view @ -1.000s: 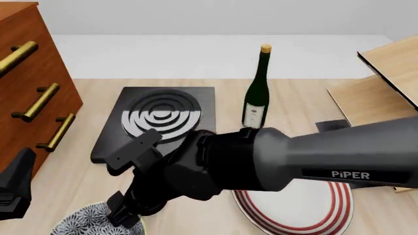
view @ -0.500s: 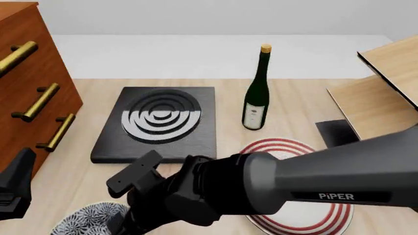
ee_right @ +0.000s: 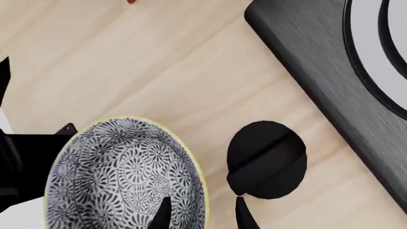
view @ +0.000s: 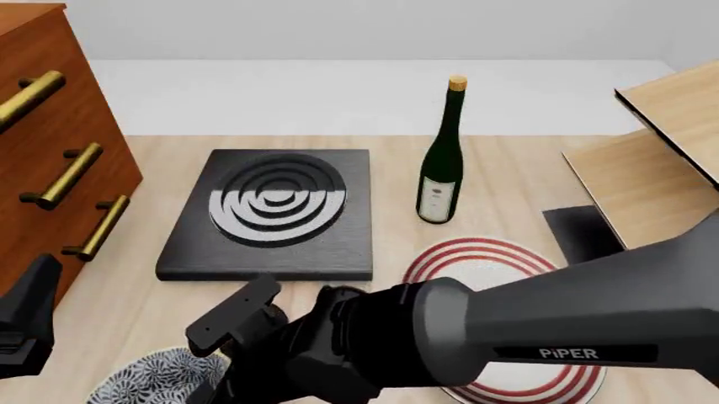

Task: Pick up the akita bowl and put it on the plate.

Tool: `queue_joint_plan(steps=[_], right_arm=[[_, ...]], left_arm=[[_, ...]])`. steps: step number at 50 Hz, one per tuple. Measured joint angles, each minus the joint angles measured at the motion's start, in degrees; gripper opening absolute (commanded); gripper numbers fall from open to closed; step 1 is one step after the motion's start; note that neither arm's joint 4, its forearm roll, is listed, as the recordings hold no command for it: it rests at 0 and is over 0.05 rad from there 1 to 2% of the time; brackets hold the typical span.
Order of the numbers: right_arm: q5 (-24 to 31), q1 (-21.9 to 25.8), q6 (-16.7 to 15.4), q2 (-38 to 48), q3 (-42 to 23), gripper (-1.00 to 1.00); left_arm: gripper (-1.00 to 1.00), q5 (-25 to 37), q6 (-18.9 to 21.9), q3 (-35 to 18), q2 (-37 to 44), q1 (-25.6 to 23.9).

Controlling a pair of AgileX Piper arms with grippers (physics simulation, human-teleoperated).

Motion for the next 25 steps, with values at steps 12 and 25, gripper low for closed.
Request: queue_joint_plan(steps=[12,25], right_arm=[[0.49,-0.53,-1.75,-1.48,-0.19,-1.0],[0.85,-1.96,-2.38,-4.61,1.03,-1.0]], left_arm=[[1.0,0.0,0.0,0.0,0.0,0.0],[1.0,0.0,0.0,0.0,0.0,0.0]])
